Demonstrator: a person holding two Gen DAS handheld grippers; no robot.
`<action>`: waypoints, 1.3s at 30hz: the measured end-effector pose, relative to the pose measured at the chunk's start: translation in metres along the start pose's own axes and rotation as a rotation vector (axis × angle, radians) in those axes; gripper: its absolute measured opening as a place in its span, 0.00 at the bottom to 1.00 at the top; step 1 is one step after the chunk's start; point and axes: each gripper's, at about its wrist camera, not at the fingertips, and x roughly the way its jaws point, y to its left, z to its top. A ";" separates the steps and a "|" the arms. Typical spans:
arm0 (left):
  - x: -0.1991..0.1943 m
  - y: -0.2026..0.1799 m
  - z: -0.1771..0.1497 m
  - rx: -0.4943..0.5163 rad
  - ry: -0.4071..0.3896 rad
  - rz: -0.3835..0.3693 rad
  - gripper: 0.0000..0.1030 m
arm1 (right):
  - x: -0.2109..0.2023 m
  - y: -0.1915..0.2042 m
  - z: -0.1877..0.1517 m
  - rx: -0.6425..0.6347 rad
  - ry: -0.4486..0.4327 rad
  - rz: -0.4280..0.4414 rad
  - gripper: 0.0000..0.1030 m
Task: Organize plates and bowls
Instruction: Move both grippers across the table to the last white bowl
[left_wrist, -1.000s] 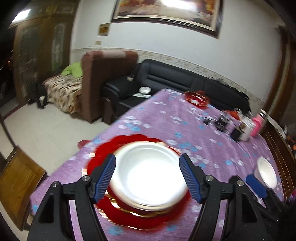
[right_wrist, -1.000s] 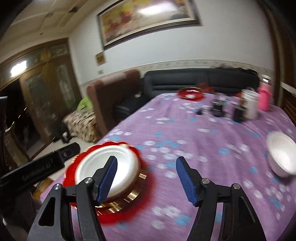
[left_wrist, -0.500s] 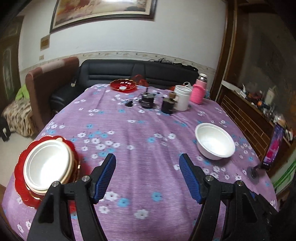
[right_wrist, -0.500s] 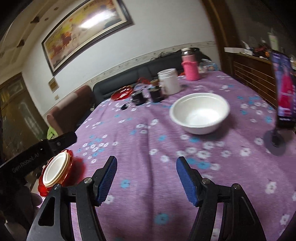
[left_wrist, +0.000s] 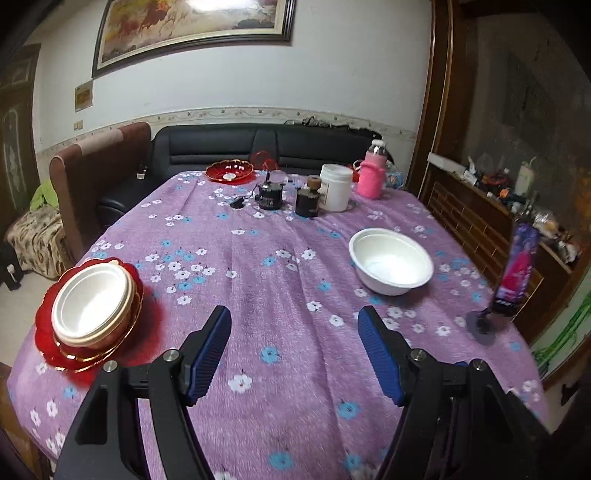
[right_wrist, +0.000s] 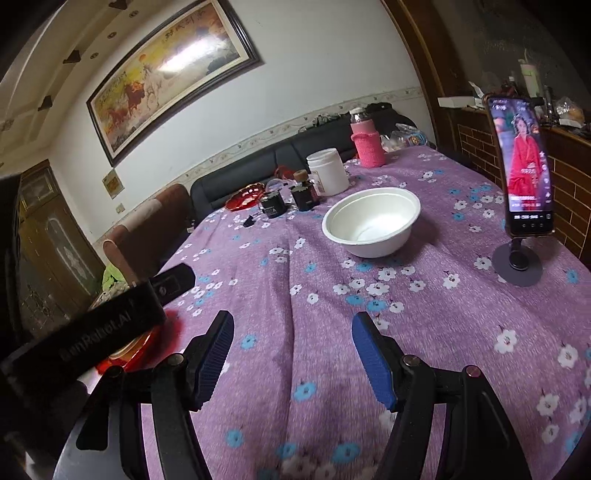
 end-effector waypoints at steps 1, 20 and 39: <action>-0.007 0.001 -0.001 -0.005 -0.012 -0.003 0.68 | -0.003 0.002 -0.001 -0.003 -0.003 0.002 0.70; -0.072 0.052 -0.006 -0.063 -0.118 0.008 0.82 | 0.009 0.046 -0.026 -0.075 0.084 0.050 0.73; 0.057 0.078 0.008 -0.123 0.182 -0.066 0.82 | 0.098 -0.012 0.016 0.039 0.204 0.008 0.73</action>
